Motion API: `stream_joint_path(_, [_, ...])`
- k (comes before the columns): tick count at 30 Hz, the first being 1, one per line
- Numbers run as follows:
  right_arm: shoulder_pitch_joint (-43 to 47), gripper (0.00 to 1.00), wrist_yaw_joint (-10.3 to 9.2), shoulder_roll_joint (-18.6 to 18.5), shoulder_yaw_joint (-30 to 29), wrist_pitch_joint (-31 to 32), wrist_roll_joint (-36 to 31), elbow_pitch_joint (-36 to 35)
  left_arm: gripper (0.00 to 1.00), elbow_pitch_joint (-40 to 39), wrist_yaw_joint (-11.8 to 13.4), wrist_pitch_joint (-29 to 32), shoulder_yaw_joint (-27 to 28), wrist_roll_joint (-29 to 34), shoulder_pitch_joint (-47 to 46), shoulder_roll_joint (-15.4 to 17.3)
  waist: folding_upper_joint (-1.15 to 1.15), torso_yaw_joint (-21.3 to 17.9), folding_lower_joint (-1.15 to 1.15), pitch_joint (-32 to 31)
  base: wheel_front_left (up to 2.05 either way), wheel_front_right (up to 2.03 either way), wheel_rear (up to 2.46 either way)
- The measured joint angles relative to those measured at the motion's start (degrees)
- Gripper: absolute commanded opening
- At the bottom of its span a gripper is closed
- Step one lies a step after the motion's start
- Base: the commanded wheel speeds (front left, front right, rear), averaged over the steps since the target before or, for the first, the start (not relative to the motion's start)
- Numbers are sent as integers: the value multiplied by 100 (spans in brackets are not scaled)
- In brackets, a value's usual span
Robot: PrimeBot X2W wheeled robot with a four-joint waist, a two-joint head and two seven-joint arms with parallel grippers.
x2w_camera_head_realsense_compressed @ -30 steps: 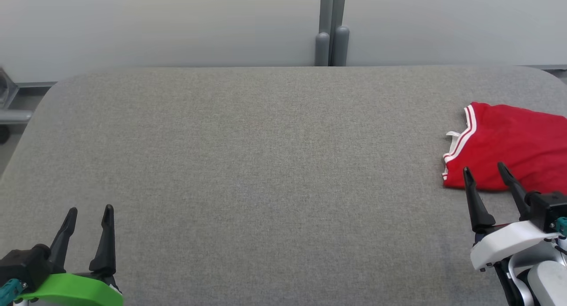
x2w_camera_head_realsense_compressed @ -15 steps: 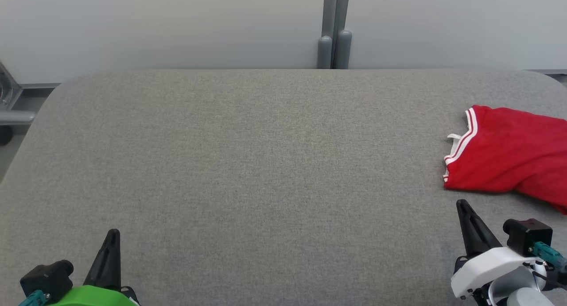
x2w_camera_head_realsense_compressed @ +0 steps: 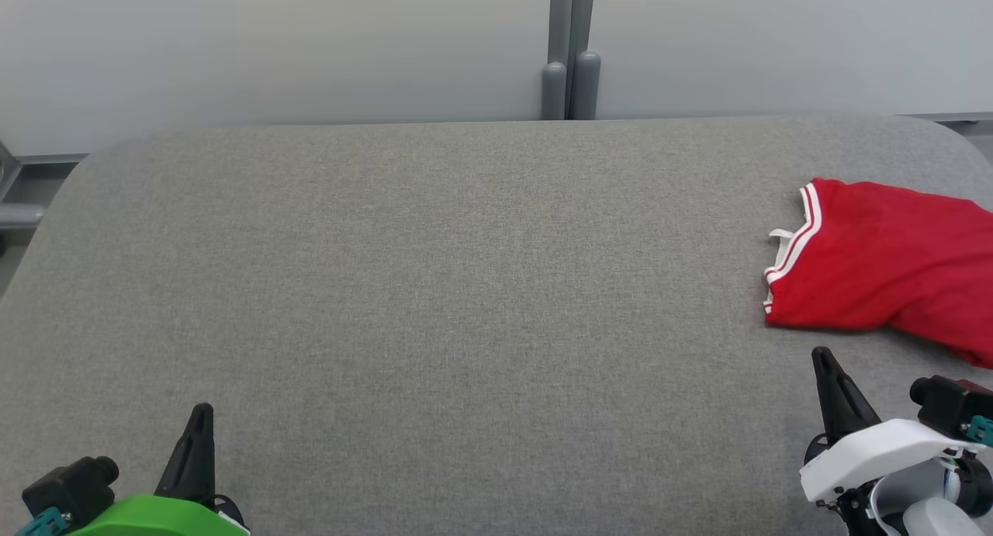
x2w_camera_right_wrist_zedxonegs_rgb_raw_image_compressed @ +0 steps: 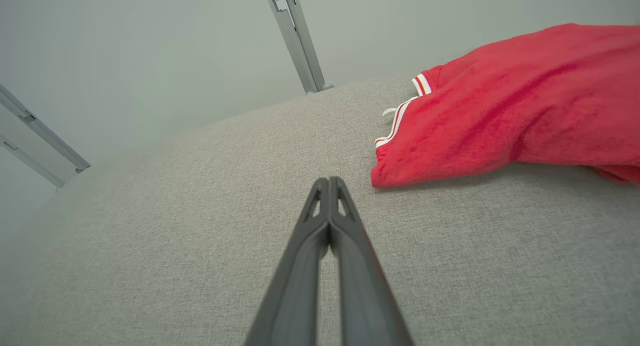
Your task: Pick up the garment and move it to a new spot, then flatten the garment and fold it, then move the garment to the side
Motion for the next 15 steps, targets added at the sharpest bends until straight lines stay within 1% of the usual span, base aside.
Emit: stream_joint_path(15, [-84,0,170,175,-325,263,1092,52,0,154,-196,292,282,-847,-71,-226,0,-114,0,3,0,0,0])
